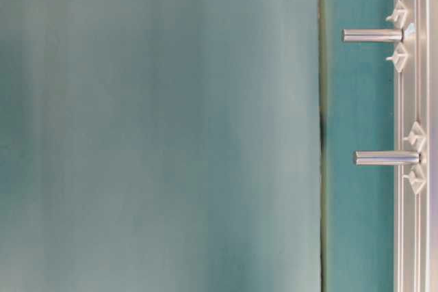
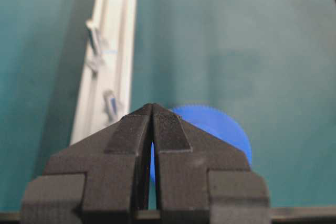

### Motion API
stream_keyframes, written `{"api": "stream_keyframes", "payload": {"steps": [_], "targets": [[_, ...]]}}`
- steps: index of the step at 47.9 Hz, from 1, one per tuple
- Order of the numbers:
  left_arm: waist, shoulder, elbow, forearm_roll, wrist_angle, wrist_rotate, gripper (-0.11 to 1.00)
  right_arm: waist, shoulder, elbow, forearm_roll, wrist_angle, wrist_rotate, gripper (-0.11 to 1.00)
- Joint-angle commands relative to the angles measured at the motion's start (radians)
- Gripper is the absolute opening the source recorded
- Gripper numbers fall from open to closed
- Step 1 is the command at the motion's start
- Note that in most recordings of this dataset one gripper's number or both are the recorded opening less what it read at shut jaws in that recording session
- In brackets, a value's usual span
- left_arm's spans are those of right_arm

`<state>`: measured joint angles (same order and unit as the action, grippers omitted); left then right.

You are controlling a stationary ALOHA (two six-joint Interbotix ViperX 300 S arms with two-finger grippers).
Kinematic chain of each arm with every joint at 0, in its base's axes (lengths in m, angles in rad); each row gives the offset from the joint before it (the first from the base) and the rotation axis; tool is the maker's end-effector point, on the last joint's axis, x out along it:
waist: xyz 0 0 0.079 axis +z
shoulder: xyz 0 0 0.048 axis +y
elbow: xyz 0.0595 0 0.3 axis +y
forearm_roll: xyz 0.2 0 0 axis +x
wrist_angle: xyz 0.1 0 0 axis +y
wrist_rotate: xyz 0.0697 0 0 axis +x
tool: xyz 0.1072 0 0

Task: Find the location of the shaft and insert the large gear.
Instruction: 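Move the left gripper over the blue gear's hub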

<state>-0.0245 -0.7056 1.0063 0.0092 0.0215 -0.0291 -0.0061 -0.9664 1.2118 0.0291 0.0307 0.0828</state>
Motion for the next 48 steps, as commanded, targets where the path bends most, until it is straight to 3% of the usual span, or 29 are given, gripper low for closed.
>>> {"api": "stream_keyframes", "payload": {"steps": [1,7,17,48], "targets": [[-0.02,0.054,-0.057,0.002,0.018,-0.026,-0.01,-0.003,0.005,-0.006,0.002,0.034,0.011,0.0],[-0.043,0.143,-0.1,0.002,0.072,-0.071,-0.01,-0.003,0.003,-0.006,0.002,0.069,0.014,0.0],[-0.089,0.241,-0.155,0.002,0.097,-0.071,-0.01,-0.005,0.002,-0.008,0.002,0.078,0.014,0.0],[-0.091,0.459,-0.353,0.005,0.298,-0.072,-0.01,-0.008,-0.008,-0.005,0.002,0.13,0.012,0.0]]}}
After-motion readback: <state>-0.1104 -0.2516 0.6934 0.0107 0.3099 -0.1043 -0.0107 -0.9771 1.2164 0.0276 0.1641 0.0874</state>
